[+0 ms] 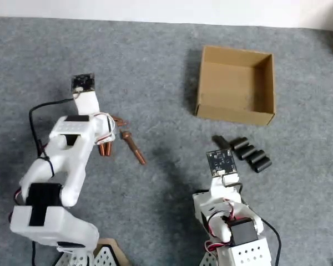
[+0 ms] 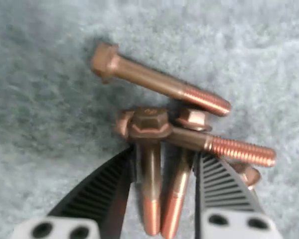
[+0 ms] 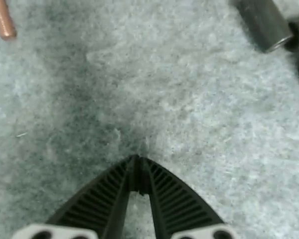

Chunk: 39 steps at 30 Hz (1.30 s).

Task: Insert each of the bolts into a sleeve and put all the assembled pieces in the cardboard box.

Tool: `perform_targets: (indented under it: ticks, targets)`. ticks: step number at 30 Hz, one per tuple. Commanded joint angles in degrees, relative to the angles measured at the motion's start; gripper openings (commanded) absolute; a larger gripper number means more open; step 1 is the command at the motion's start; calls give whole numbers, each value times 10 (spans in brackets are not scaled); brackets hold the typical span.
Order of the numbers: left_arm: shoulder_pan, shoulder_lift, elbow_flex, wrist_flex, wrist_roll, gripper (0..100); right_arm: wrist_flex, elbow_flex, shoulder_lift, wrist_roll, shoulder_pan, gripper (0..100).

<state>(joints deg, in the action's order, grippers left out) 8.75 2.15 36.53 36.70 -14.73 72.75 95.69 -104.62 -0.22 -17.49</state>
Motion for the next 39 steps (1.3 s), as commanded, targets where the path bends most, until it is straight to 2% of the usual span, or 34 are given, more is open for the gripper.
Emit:
perform_targets:
  ticks: [1,6,23,27,31,35,39]
  targets:
    - [27,-44,-24,-7,10,181,-13,60,-6,-4,7,6]
    - [44,-48,-27,-8,11,181,-13,60,-6,-4,7,6]
    - [39,-44,-26,-31,14,181,-13,60,-6,-4,7,6]
    - [22,-43,-24,-58,63,181,-13,60,-6,-4,7,6]
    - [2,-40,-23,-59,66,181,-13,60,-6,-4,7,6]
    - [-7,7,-29,-63,66,181,-13,60,-6,-4,7,6]
    - [-2,67,-29,-112,66,181,-13,60,-6,-4,7,6]
